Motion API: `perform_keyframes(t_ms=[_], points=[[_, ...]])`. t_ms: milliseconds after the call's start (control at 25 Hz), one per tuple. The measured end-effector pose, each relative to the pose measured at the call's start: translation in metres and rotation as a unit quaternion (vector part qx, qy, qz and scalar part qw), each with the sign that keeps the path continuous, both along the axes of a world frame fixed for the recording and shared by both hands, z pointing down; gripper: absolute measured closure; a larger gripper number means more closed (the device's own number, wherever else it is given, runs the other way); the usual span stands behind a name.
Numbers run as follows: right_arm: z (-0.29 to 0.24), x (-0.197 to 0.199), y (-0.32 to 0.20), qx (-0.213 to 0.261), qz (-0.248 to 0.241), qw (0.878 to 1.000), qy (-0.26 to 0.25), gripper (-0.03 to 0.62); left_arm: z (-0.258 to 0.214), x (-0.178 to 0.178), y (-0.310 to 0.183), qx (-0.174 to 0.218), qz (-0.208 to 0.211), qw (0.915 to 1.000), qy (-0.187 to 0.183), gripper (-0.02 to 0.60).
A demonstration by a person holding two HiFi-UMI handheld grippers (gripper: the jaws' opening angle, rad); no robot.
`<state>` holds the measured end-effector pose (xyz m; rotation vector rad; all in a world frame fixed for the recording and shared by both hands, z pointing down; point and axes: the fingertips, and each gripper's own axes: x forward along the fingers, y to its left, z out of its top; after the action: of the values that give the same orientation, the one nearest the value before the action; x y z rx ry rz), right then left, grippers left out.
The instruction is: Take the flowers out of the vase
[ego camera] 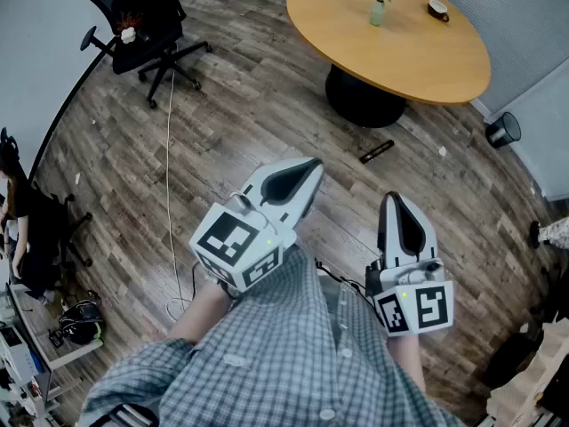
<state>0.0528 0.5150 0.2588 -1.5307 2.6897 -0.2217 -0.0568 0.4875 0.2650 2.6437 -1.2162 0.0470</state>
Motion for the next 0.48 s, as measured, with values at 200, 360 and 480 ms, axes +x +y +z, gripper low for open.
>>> perform_keyframes(t_ms=[200, 360, 480], points=[[0.002, 0.006, 0.001, 0.0, 0.0, 1.0, 0.001, 0.585, 0.002, 0.004, 0.002, -0.003, -0.006, 1.0, -0.002, 0.574], [0.004, 0.012, 0.002, -0.002, -0.001, 1.0, 0.001, 0.585, 0.001, 0.01, 0.004, -0.001, -0.008, 1.0, -0.004, 0.574], [0.002, 0.018, 0.004, -0.002, 0.001, 1.0, -0.01, 0.585, 0.0, 0.011, 0.007, -0.001, -0.015, 0.9999, 0.001, 0.574]])
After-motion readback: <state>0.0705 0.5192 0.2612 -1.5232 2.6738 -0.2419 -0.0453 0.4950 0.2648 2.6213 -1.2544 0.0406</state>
